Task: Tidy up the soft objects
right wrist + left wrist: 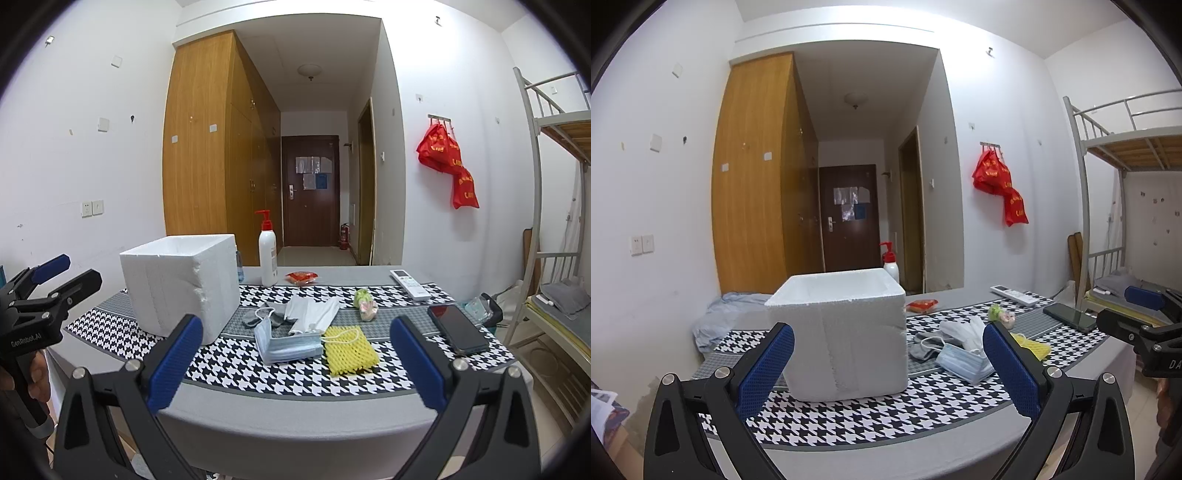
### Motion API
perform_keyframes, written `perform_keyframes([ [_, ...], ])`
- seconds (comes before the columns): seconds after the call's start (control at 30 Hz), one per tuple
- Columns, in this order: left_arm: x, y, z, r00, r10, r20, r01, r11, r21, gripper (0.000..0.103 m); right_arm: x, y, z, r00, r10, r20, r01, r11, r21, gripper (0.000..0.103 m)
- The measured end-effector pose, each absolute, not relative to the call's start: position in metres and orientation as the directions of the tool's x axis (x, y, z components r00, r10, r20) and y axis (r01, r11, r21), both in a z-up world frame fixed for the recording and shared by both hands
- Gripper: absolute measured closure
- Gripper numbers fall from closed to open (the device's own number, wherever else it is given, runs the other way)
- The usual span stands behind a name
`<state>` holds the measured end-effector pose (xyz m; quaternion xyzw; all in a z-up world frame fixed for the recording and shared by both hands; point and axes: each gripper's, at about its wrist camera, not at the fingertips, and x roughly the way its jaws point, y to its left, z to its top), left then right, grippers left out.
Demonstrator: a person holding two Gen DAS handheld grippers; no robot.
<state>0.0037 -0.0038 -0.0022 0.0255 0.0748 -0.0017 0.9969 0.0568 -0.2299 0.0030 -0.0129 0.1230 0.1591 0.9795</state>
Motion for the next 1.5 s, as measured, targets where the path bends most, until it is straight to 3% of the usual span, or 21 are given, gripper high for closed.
perform_keyframes([
  [0.63, 0.021, -0.015, -0.010, 0.981, -0.049, -0.188, 0.059, 0.997, 0.050, 0.001, 0.073, -0.238, -0.005, 0.918, 0.284, -0.276, -0.288, 0.957, 0.028, 0.001],
  [1.5, 0.090, -0.051, -0.023, 0.916, -0.209, -0.342, 0.226, 0.974, 0.011, 0.001, 0.134, -0.260, -0.019, 0.894, 0.201, -0.400, -0.210, 0.977, 0.021, 0.001],
])
